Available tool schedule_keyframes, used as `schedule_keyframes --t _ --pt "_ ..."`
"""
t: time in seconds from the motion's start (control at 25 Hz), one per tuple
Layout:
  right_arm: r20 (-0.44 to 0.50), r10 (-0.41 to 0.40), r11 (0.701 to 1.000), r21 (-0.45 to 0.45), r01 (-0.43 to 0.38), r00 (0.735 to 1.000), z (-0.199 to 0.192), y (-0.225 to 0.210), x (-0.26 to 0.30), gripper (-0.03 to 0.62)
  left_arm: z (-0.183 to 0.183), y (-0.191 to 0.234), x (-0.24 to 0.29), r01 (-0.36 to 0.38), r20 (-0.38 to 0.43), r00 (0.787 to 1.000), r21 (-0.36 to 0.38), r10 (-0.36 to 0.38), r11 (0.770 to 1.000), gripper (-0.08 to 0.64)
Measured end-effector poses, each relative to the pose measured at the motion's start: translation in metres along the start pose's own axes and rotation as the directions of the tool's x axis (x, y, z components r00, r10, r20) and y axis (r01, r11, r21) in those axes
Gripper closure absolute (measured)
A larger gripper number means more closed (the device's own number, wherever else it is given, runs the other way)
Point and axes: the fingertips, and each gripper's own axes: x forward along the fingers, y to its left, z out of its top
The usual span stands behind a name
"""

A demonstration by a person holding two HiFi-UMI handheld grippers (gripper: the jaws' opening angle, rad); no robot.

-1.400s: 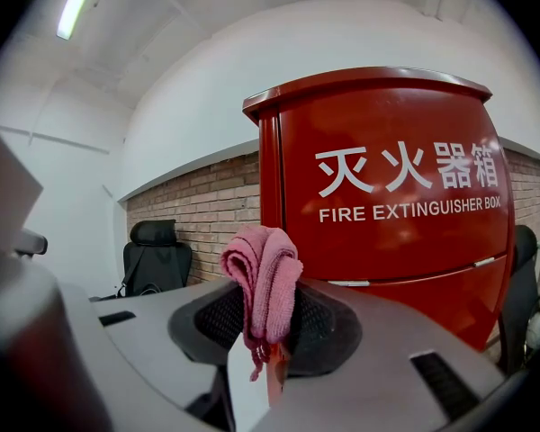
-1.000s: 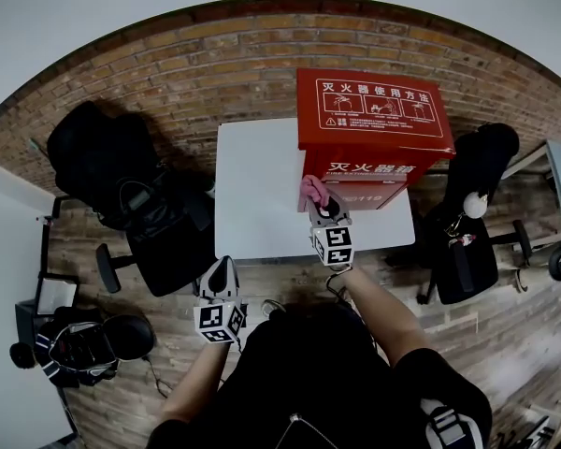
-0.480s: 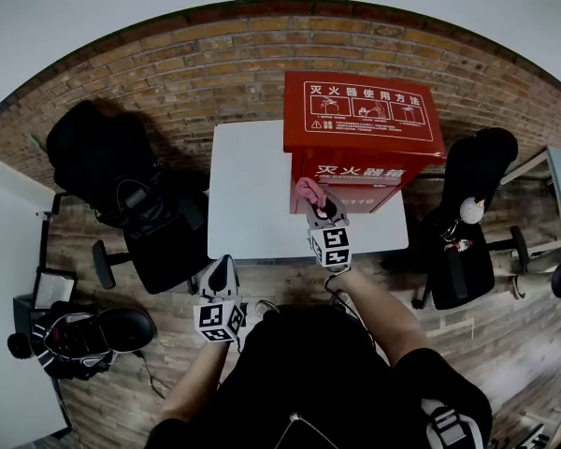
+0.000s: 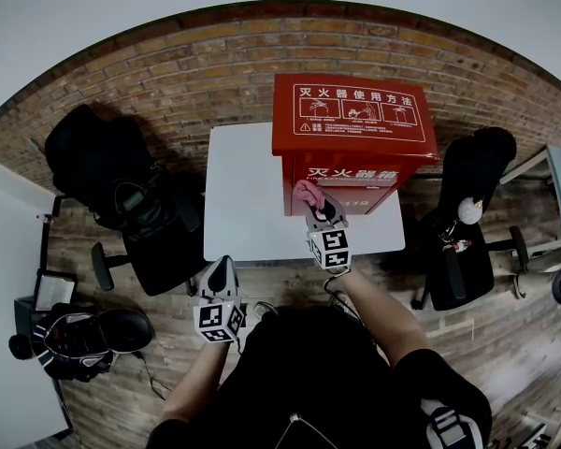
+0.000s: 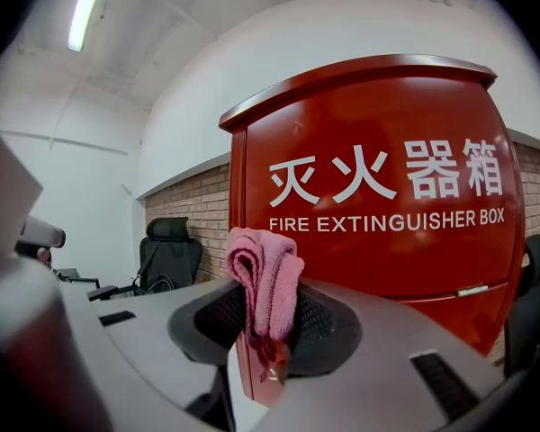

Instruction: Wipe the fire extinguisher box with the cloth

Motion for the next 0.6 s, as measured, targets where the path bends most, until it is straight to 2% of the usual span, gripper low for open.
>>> schedule_keyframes --t 0.6 --pt "-0.003 0.015 1.0 -0.015 -0.015 1.0 -0.001 -0.016 -0.008 0.48 -0.001 -0.023 0.01 0.003 -0.007 1.0 0.007 -0.003 1.0 0.541"
